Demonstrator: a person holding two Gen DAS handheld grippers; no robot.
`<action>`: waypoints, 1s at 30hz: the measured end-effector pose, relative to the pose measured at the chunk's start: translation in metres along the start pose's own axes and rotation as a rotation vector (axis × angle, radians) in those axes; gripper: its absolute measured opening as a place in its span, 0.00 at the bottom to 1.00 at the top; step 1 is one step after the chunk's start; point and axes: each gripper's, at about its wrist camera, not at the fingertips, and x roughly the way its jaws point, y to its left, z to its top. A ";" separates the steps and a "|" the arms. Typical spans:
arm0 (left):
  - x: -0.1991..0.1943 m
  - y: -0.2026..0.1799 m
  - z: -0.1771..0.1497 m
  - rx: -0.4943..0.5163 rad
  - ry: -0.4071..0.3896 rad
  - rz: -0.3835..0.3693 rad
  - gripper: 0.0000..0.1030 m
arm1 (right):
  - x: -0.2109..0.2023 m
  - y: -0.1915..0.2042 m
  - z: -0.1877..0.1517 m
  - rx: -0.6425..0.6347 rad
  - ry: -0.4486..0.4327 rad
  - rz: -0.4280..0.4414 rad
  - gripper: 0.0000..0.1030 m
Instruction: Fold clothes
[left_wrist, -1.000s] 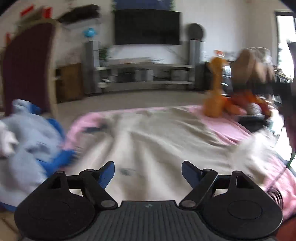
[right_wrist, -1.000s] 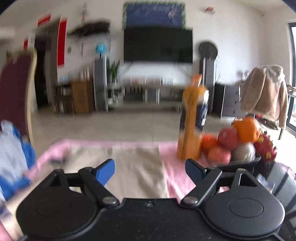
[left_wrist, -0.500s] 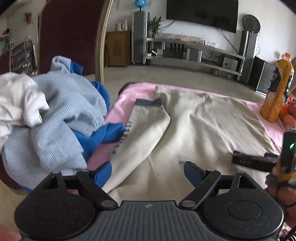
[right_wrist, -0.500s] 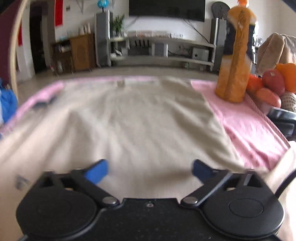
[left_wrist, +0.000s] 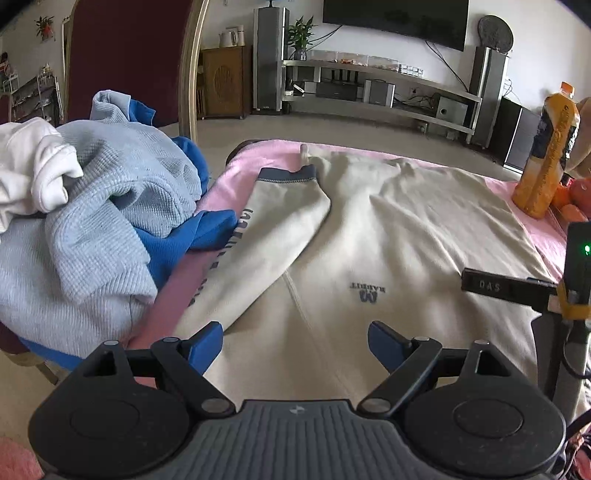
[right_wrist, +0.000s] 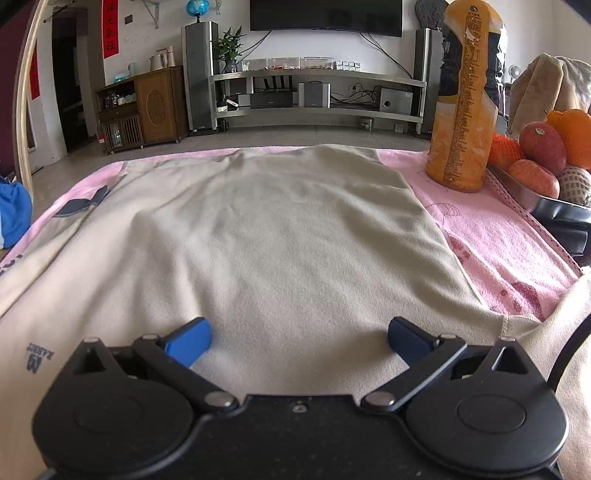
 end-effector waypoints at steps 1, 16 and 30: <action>0.000 0.000 -0.002 0.001 0.002 -0.002 0.84 | 0.000 0.000 0.000 0.000 0.000 0.000 1.00; 0.003 -0.007 -0.007 0.047 0.007 -0.006 0.84 | 0.001 0.000 0.000 -0.001 0.000 -0.002 1.00; 0.002 -0.007 -0.008 0.044 0.008 -0.003 0.85 | 0.001 0.001 0.000 0.000 0.000 -0.002 1.00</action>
